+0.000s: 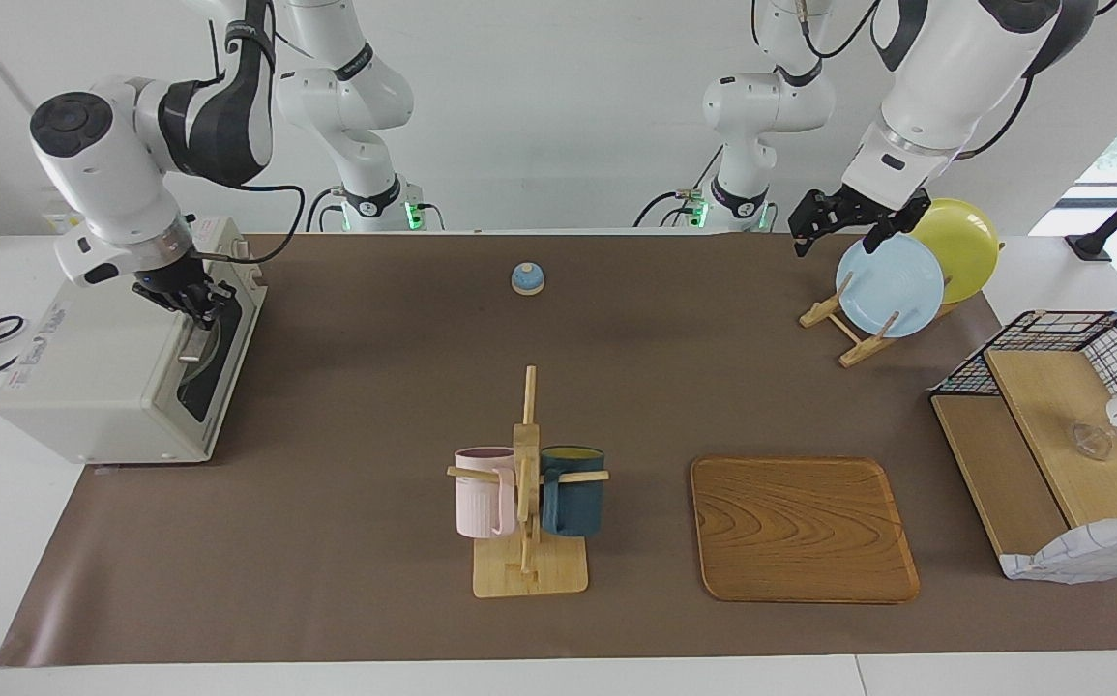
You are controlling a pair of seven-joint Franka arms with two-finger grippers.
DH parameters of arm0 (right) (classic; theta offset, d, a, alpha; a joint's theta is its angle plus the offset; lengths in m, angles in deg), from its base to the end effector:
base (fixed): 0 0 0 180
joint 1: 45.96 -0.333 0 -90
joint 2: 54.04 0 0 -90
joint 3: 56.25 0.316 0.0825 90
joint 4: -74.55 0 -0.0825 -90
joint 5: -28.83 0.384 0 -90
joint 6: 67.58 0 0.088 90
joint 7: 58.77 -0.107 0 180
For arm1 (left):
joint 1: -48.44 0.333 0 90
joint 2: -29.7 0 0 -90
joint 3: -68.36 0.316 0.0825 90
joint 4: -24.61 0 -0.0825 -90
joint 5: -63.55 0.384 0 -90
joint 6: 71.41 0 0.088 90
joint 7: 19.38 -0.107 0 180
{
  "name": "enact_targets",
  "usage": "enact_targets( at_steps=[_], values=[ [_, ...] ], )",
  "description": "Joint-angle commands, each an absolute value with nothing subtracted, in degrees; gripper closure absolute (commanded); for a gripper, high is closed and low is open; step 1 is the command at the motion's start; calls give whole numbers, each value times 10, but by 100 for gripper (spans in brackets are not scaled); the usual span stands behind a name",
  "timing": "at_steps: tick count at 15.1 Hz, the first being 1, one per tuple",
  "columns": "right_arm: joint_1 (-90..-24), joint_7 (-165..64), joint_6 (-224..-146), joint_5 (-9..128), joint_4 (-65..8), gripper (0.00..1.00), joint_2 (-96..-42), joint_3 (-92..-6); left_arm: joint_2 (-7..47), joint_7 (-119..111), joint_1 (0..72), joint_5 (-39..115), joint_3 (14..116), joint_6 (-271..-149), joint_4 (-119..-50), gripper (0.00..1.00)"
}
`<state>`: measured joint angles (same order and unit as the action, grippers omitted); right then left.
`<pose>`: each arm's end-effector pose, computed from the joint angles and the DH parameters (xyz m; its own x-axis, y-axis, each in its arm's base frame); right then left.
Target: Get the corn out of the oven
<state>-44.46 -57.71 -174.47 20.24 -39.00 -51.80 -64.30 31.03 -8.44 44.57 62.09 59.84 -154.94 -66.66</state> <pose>0.5282 -0.1012 0.4764 0.9912 -0.1036 -0.0827 -0.0922 -0.9869 0.1322 0.5213 -0.1185 0.6175 0.9931 -0.0264 -0.1140 -0.0265 -0.9996 0.0004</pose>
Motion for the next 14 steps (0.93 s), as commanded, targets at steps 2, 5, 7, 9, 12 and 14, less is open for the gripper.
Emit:
enact_targets(
  at_steps=[2,5,7,9,12,14],
  values=[
    [-434,-547,-1754,186,-403,100,-514,-641,326,-88,453,613,596,-1558,-685,0],
    [-423,-541,-1752,186,-403,100,-514,-641,326,-88,454,613,596,-1558,-685,0],
    [-417,-531,-1753,186,-406,100,-513,-641,326,-88,453,613,596,-1558,-685,0],
    [-421,-532,-1763,186,-420,100,-510,-640,326,-88,453,613,596,-1558,-685,0],
    [-424,-532,-1783,192,-439,100,-511,-639,326,-88,453,613,596,-1558,-685,0],
    [-432,-536,-1805,195,-450,100,-513,-639,326,-88,453,613,596,-1558,-685,0]
  ],
)
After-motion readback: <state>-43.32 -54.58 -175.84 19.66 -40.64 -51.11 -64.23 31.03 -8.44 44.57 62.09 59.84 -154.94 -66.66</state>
